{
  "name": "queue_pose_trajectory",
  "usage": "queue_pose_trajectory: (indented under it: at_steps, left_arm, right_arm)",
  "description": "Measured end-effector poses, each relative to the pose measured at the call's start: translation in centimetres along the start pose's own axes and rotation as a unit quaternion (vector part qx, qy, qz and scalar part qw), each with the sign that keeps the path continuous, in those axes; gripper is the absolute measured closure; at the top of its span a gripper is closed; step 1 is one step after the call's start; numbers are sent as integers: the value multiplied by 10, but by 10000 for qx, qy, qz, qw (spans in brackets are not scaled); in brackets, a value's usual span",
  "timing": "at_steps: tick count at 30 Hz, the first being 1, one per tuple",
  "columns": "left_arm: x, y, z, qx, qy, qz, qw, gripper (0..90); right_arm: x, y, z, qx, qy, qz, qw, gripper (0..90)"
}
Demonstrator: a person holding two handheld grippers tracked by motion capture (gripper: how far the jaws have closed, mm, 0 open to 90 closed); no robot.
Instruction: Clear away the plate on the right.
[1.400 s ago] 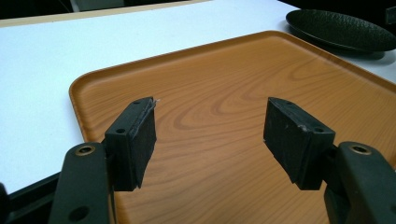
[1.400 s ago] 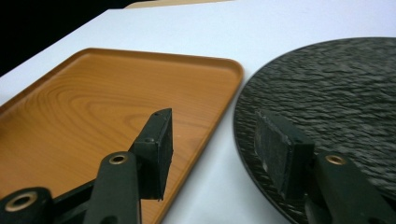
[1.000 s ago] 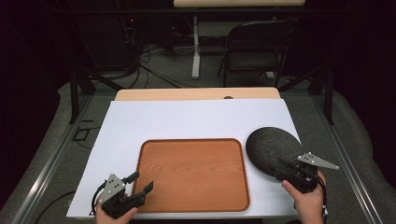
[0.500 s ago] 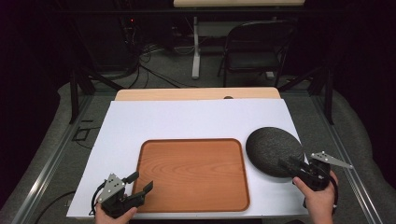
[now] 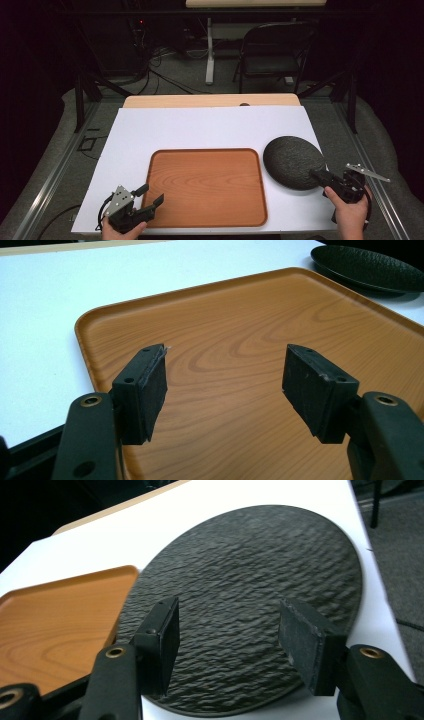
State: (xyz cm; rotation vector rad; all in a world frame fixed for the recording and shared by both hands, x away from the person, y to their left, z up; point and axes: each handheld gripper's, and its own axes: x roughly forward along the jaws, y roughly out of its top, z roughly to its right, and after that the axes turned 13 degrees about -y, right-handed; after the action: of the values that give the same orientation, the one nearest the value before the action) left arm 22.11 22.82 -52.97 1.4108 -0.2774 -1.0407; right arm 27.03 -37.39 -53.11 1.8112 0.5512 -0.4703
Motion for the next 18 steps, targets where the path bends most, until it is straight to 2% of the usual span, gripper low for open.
queue_pose_trajectory:
  at_steps: [8, 13, 18]
  left_arm:
    - [0, 0, 0, -8, 18, -5, 10000, 344]
    - [0, 0, 0, -10, 13, -8, 10000, 343]
    - [0, 0, 0, -22, 6, -4, 10000, 343]
  right_arm:
    - [1, 0, 21, 344, -288, -50, 9990, 420]
    - [3, -1, 29, 540, -345, -145, 9978, 431]
    - [6, -3, 32, 698, -292, -220, 9969, 441]
